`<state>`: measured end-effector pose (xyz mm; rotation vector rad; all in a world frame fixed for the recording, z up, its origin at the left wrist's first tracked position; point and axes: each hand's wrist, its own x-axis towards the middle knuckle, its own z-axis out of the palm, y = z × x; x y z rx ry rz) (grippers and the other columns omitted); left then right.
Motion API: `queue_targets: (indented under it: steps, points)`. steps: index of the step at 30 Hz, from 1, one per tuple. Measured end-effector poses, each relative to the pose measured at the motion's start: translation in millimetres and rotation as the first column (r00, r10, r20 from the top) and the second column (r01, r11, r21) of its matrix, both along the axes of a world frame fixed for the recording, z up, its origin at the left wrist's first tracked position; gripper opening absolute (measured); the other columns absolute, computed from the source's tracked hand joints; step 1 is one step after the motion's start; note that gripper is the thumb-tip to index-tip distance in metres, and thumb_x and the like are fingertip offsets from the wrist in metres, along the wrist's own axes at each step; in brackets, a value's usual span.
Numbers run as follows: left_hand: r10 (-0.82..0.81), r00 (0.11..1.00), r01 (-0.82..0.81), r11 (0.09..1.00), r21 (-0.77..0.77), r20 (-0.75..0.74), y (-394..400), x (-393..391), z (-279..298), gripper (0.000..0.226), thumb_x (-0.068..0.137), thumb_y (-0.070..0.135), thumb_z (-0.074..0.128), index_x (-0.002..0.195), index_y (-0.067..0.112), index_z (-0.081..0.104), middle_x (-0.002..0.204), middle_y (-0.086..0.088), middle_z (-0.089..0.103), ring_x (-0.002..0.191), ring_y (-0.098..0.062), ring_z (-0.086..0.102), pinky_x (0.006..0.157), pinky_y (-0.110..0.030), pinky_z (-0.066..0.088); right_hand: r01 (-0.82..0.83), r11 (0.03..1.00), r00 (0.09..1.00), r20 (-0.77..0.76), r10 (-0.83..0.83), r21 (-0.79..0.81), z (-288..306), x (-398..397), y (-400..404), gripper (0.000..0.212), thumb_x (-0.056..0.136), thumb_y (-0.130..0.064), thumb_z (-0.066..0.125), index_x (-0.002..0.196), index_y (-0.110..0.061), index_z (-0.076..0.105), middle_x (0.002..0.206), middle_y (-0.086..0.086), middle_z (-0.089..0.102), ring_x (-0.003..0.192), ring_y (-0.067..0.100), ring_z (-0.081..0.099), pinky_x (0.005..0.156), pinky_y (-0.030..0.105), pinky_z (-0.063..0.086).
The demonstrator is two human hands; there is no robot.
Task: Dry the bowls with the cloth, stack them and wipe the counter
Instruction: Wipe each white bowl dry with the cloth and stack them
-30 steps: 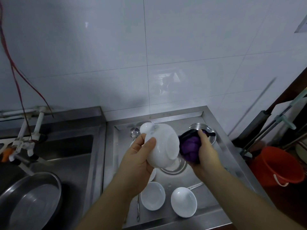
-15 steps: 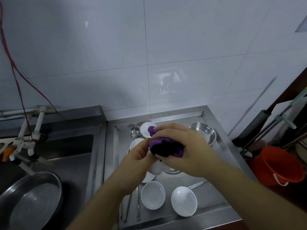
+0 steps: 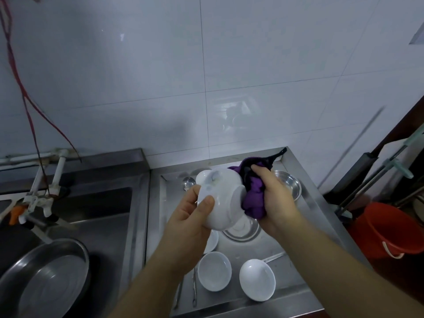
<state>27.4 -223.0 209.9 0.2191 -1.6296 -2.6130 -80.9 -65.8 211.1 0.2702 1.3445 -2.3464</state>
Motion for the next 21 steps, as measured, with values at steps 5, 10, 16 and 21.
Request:
queue_targets:
  steps: [5,10,16,21]
  points:
    - [0.112,0.994,-0.109,0.987,0.115,-0.016,6,-12,2,0.033,0.088,0.034,0.069,0.120,0.031,0.075,0.135,-0.009,0.071,0.126,-0.032,0.067,0.111,-0.055,0.049,-0.053,0.989,0.985,0.153,0.074,-0.141,-8,8,-5,0.029,0.089,-0.041,0.070,0.108,-0.021,0.079,0.115,0.011,0.075,0.101,0.030,0.068,0.098,0.046,0.052]
    - [0.132,0.990,-0.136,0.986,0.100,0.049,2,-20,4,0.035,0.089,0.025,0.064,0.122,0.030,0.075,0.134,-0.011,0.071,0.126,-0.037,0.067,0.108,-0.063,0.050,-0.042,0.974,0.982,0.171,0.082,-0.224,-10,10,-7,0.028,0.074,-0.040,0.073,0.091,-0.021,0.084,0.107,0.007,0.078,0.087,0.024,0.076,0.083,0.039,0.057]
    - [-0.114,0.983,0.093,0.985,0.143,0.146,-34,-23,12,0.054,0.097,0.024,0.060,0.148,0.007,0.055,0.146,-0.024,0.060,0.131,-0.045,0.061,0.096,-0.056,0.059,-0.122,0.983,0.975,0.168,0.145,-0.136,-6,-10,5,0.023,0.062,-0.022,0.078,0.084,-0.020,0.082,0.102,0.006,0.075,0.086,0.023,0.072,0.097,0.042,0.047]
    - [-0.036,0.998,0.029,0.989,0.145,0.043,-17,-23,8,0.044,0.092,0.023,0.066,0.137,0.018,0.067,0.138,-0.016,0.069,0.125,-0.037,0.068,0.090,-0.047,0.063,-0.112,0.973,0.971,0.187,0.151,-0.202,-1,-5,-4,0.054,0.060,-0.036,0.081,0.110,-0.016,0.077,0.120,0.013,0.075,0.107,0.030,0.071,0.109,0.052,0.049]
